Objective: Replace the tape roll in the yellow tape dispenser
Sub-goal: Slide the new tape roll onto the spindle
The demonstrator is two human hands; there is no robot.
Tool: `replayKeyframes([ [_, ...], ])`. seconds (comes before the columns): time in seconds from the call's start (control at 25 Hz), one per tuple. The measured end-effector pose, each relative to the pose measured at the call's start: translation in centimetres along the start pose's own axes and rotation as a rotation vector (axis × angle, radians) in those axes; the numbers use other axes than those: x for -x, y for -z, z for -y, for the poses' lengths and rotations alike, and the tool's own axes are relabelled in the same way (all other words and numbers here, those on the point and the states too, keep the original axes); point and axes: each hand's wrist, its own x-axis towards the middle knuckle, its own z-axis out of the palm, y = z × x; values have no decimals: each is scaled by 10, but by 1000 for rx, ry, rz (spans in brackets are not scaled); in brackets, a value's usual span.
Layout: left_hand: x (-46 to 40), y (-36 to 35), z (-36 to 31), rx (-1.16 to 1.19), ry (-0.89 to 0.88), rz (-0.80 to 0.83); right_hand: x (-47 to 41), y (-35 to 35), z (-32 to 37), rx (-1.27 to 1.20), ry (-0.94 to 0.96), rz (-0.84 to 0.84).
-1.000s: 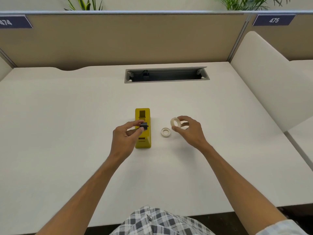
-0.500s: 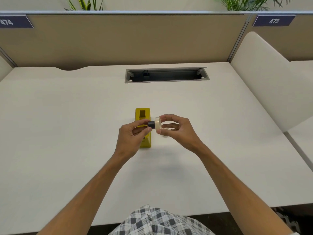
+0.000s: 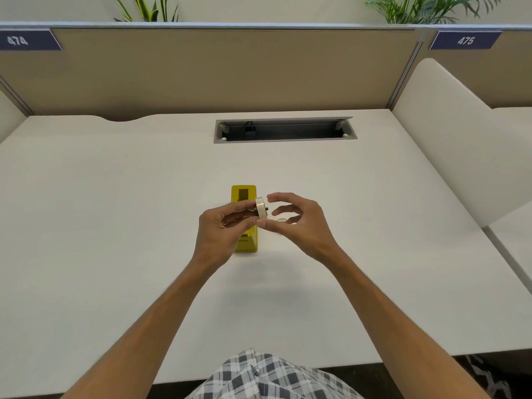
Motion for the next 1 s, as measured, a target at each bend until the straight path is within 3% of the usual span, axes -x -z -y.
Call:
replayKeyframes([
  [0.16,1,-3,3,-12,-25,-34,9,-19,7,306,137,-274],
  [0.32,3,-7,4,-41,-66,-62,11,-33,14,547,76,-417],
  [0.6,-1,-8,6,-292,-191,-18,6,-41,17,613,10,-422],
  [1.0,-19,0,25,-302,-211,-43,-13,-55,12,560,-80,-421],
])
